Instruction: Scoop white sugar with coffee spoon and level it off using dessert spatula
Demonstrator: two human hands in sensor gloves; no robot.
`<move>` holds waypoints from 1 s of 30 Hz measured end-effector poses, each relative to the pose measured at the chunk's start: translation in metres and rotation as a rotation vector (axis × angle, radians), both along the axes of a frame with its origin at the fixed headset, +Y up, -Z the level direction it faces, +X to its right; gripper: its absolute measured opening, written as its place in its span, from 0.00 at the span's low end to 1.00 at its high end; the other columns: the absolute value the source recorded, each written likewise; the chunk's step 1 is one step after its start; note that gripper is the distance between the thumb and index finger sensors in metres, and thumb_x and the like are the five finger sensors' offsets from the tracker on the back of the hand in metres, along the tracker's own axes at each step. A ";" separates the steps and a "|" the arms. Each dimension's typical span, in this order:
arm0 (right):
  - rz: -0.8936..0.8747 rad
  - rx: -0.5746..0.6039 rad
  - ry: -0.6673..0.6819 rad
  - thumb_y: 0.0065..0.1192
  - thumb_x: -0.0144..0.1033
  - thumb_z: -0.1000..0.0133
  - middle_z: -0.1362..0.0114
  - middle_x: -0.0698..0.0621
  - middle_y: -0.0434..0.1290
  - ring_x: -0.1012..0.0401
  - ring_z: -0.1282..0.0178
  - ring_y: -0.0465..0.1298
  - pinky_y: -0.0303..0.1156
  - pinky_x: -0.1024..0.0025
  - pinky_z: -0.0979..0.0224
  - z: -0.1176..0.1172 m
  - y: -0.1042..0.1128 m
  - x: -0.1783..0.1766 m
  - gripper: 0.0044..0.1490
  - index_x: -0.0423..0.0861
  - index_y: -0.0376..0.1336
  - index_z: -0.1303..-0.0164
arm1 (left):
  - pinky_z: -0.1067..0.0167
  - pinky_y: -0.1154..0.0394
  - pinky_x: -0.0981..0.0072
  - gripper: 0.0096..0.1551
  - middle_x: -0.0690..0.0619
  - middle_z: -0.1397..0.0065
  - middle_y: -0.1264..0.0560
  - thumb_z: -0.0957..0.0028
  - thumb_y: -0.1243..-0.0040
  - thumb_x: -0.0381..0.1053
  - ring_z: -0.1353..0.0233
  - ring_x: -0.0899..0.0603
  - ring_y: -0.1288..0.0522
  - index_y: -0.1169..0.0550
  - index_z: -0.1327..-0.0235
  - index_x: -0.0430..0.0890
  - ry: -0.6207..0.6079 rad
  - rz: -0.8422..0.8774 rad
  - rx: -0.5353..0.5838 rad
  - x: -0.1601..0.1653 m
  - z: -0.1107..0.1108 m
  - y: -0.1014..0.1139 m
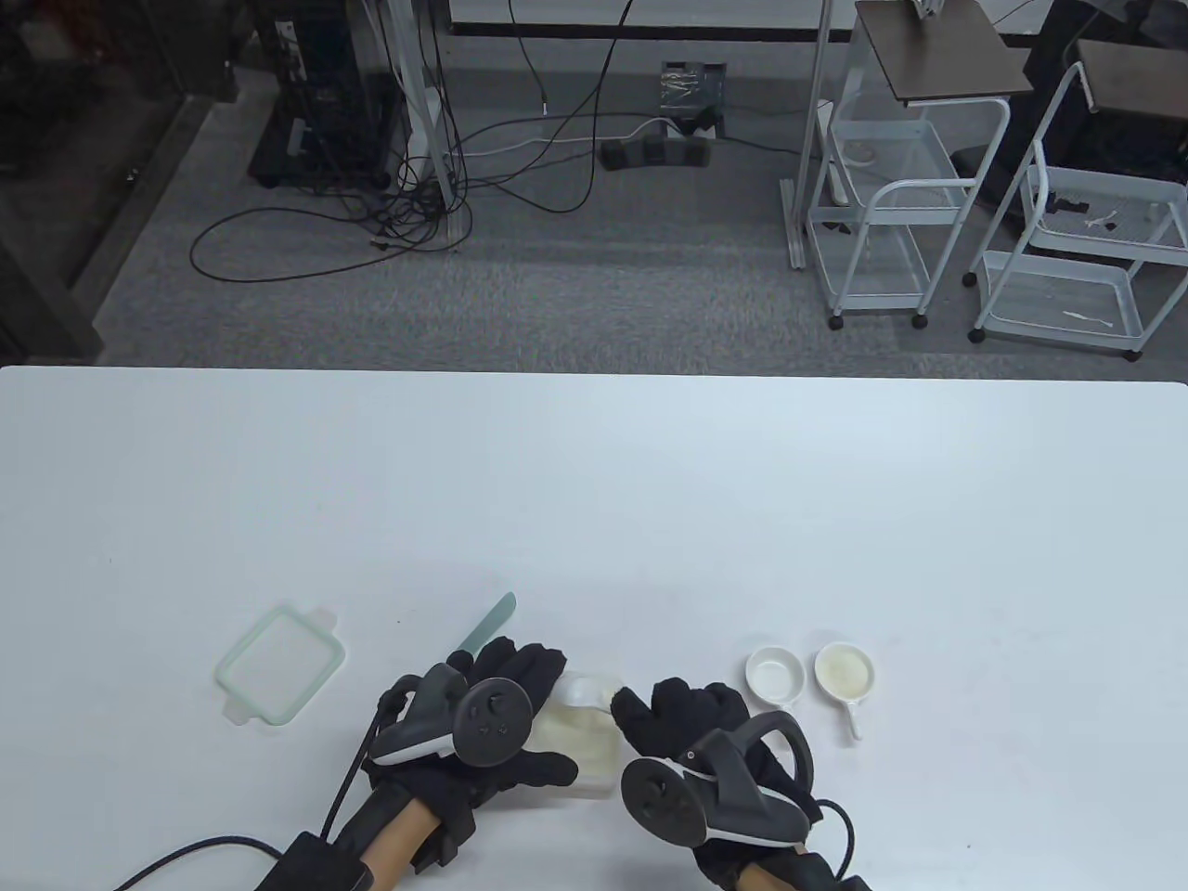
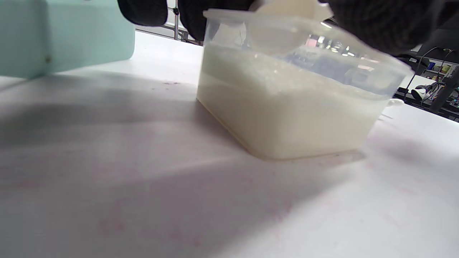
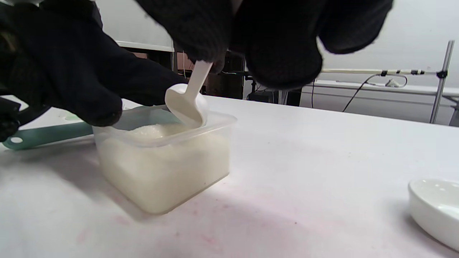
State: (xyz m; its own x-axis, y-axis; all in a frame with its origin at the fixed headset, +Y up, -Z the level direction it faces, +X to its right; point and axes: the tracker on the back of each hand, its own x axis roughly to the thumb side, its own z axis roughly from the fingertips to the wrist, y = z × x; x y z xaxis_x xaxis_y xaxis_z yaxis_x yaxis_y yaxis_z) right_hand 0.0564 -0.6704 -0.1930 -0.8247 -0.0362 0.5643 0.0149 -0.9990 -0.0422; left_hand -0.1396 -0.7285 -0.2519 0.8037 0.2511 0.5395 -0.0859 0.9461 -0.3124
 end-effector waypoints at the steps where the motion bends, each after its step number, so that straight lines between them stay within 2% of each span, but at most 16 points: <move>1: 0.028 0.022 0.009 0.64 0.25 0.39 0.38 0.36 0.71 0.49 0.48 0.79 0.70 0.35 0.30 0.001 -0.002 -0.003 0.28 0.43 0.66 0.27 | 0.29 0.46 0.19 0.69 0.34 0.08 0.43 0.54 0.47 0.79 0.15 0.21 0.43 0.46 0.07 0.38 0.000 -0.001 0.001 0.000 0.000 0.000; 4: 0.074 0.072 0.029 0.64 0.26 0.40 0.38 0.37 0.72 0.50 0.48 0.80 0.71 0.36 0.30 0.003 -0.005 -0.008 0.28 0.44 0.66 0.27 | 0.29 0.46 0.19 0.69 0.35 0.08 0.43 0.54 0.47 0.79 0.15 0.21 0.43 0.46 0.07 0.38 0.000 -0.007 0.003 0.001 0.000 0.000; 7: 0.062 0.023 0.017 0.64 0.27 0.40 0.39 0.37 0.72 0.50 0.49 0.80 0.71 0.36 0.31 0.003 -0.006 -0.009 0.28 0.44 0.66 0.28 | 0.29 0.46 0.19 0.70 0.34 0.08 0.43 0.54 0.47 0.79 0.15 0.21 0.43 0.46 0.07 0.38 -0.001 -0.012 0.008 0.001 0.001 0.000; 10: -0.007 -0.103 0.000 0.64 0.27 0.40 0.40 0.38 0.73 0.51 0.50 0.80 0.71 0.36 0.31 -0.002 -0.009 -0.003 0.27 0.42 0.67 0.28 | 0.29 0.46 0.19 0.70 0.35 0.08 0.42 0.55 0.47 0.79 0.15 0.21 0.43 0.46 0.07 0.38 0.000 -0.017 0.012 0.001 0.001 0.000; 15: -0.293 -0.321 -0.037 0.60 0.26 0.38 0.46 0.39 0.76 0.52 0.56 0.81 0.73 0.38 0.33 -0.016 -0.016 0.014 0.27 0.33 0.67 0.30 | 0.29 0.46 0.19 0.70 0.35 0.08 0.43 0.54 0.48 0.79 0.15 0.21 0.43 0.46 0.07 0.38 0.000 -0.027 0.012 0.002 0.001 0.001; 21: -0.560 -0.537 -0.144 0.58 0.26 0.38 0.50 0.40 0.77 0.55 0.60 0.82 0.76 0.41 0.36 -0.030 -0.030 0.038 0.27 0.29 0.67 0.31 | 0.29 0.46 0.19 0.70 0.35 0.08 0.43 0.55 0.48 0.79 0.15 0.21 0.43 0.46 0.07 0.38 -0.001 -0.033 0.016 0.002 0.001 0.001; 26: -0.711 -0.658 -0.198 0.58 0.26 0.38 0.51 0.40 0.77 0.55 0.61 0.83 0.76 0.42 0.37 -0.037 -0.039 0.054 0.27 0.28 0.68 0.32 | 0.29 0.46 0.19 0.70 0.35 0.08 0.43 0.55 0.48 0.79 0.15 0.21 0.43 0.47 0.07 0.38 -0.001 -0.037 0.019 0.003 0.002 0.001; 30: -0.795 -0.704 -0.200 0.58 0.26 0.37 0.51 0.40 0.77 0.55 0.61 0.82 0.76 0.42 0.37 -0.039 -0.038 0.064 0.27 0.28 0.68 0.32 | 0.29 0.45 0.19 0.70 0.35 0.08 0.43 0.55 0.49 0.80 0.15 0.21 0.42 0.47 0.07 0.38 0.000 -0.040 0.021 0.003 0.002 0.000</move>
